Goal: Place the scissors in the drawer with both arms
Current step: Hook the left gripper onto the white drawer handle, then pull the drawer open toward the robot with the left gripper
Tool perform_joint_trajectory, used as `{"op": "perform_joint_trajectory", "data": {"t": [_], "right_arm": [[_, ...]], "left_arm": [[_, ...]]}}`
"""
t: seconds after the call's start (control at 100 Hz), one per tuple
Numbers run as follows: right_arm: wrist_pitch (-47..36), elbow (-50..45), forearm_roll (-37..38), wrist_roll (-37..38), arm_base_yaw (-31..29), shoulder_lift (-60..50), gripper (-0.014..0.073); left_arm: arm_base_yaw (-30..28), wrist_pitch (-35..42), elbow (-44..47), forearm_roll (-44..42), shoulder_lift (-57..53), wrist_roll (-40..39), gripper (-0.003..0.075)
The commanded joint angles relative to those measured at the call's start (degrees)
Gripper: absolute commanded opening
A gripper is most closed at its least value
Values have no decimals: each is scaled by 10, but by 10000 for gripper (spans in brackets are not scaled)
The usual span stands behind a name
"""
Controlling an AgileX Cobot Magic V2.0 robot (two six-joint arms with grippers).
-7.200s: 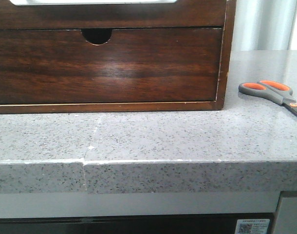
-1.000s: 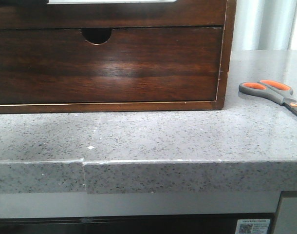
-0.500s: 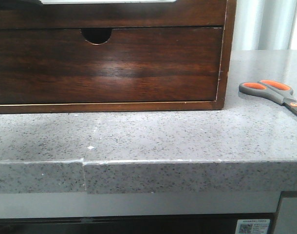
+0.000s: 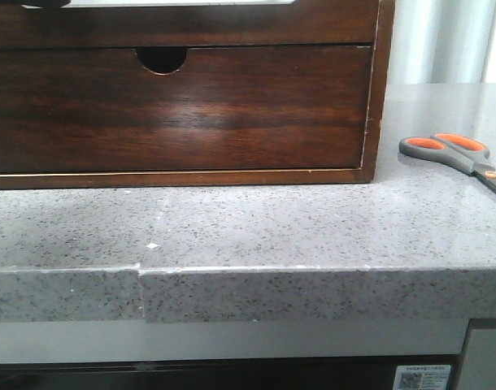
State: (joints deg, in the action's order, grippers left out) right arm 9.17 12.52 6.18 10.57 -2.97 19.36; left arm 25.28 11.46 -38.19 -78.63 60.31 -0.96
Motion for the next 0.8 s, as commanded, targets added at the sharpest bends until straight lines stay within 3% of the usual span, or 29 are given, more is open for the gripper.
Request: {"op": "perform_joint_trajectory", "data": {"t": [0.0, 0.79], "right_arm": [[-45, 20, 1, -5, 0, 10, -48], [-45, 20, 1, -5, 0, 10, -48]], "left_arm": [[6, 8, -19, 15, -6, -13, -22], [37, 14, -16, 12, -62, -15, -22]]}}
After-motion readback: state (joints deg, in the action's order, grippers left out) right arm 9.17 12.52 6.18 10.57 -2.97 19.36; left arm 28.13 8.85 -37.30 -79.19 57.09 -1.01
